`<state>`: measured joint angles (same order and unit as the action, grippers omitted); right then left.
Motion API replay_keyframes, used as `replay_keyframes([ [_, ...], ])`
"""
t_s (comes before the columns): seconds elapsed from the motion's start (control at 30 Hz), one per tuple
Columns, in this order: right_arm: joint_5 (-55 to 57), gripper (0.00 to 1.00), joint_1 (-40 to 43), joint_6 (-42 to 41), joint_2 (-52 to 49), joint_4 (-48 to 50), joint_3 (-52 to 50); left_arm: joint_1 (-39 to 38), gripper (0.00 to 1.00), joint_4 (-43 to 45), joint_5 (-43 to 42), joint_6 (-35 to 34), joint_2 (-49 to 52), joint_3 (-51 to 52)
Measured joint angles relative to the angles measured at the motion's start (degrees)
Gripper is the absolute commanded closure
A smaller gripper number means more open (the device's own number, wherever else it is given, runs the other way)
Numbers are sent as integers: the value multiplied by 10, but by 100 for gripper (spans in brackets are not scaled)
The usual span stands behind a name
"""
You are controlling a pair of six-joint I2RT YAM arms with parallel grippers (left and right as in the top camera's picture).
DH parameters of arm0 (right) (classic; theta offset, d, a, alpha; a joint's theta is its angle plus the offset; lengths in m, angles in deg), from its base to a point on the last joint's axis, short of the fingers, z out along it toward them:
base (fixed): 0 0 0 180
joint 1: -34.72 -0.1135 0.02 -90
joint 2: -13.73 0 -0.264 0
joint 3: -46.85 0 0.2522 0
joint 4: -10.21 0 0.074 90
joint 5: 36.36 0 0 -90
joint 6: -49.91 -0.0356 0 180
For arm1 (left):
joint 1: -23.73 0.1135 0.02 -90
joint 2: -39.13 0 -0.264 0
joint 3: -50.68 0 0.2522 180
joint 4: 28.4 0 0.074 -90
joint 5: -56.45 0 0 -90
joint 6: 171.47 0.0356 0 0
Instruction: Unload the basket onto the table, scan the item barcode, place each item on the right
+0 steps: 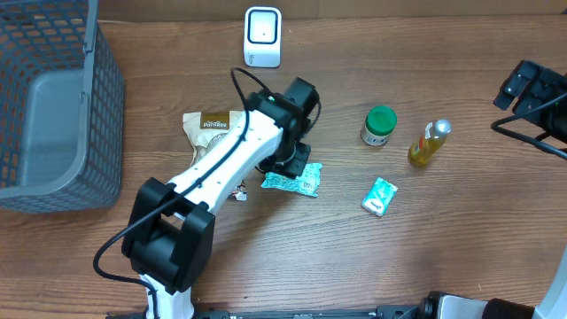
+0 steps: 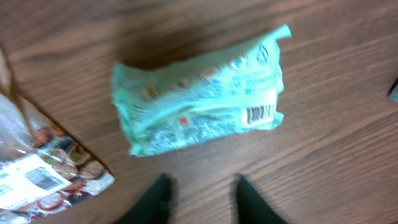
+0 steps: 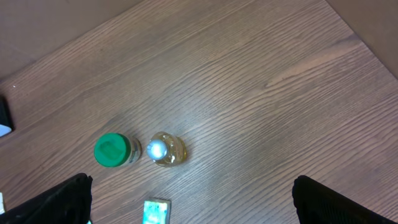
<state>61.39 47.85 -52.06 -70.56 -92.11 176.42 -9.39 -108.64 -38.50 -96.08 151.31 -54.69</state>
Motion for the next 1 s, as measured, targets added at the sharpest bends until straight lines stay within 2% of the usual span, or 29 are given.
replay_keyframes([
  [0.07, 0, 0, 0, 0, 0, 0, 0, 15, 46, -3, 0, 6, 0, 0],
  [0.13, 0, 0, 0, 0, 0, 0, 0, 31, 44, -4, -2, 11, 0, 3],
  [0.33, 0, 0, 0, 0, 0, 0, 0, 69, 45, 26, -9, 50, 0, 36],
  [0.57, 0, 0, 0, 0, 0, 0, 0, 73, 44, 94, -53, 105, 0, 74],
  [1.0, 0, 0, 0, 0, 0, 0, 0, 73, 47, 174, -71, 119, 0, 134],
])
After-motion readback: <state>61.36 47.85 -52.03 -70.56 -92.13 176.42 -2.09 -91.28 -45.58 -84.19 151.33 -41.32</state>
